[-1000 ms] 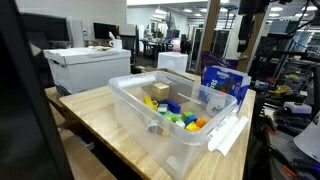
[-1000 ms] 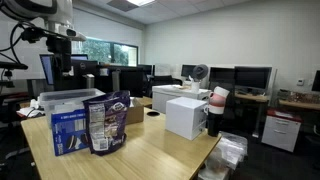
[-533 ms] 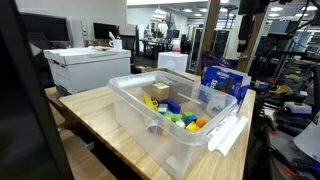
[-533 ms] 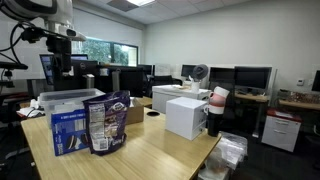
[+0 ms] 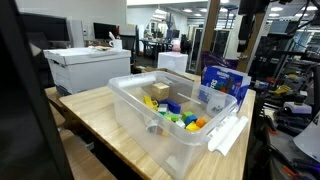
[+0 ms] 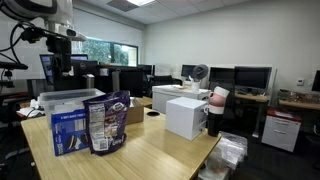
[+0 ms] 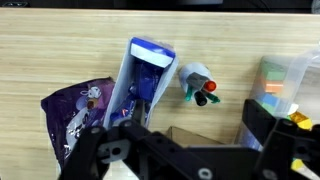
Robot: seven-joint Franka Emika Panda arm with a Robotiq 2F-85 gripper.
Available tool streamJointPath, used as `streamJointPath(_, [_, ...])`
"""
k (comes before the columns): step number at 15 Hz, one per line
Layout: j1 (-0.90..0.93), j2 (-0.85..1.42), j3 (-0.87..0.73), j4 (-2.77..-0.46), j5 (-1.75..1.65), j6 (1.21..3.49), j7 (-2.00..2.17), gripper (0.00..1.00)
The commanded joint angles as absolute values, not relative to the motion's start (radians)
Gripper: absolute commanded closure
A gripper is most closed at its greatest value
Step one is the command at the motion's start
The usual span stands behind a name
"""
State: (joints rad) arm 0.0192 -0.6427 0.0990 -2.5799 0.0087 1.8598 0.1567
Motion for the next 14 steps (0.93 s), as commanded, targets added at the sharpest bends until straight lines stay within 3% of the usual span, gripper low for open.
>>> streamJointPath(1, [0.023, -0.642, 0.096, -2.578, 0.007, 1.858, 0.158, 0.0])
streamJointPath(14, [0.102, -0.595, 0.109, -2.641, 0.082, 2.014, 0.125, 0.0])
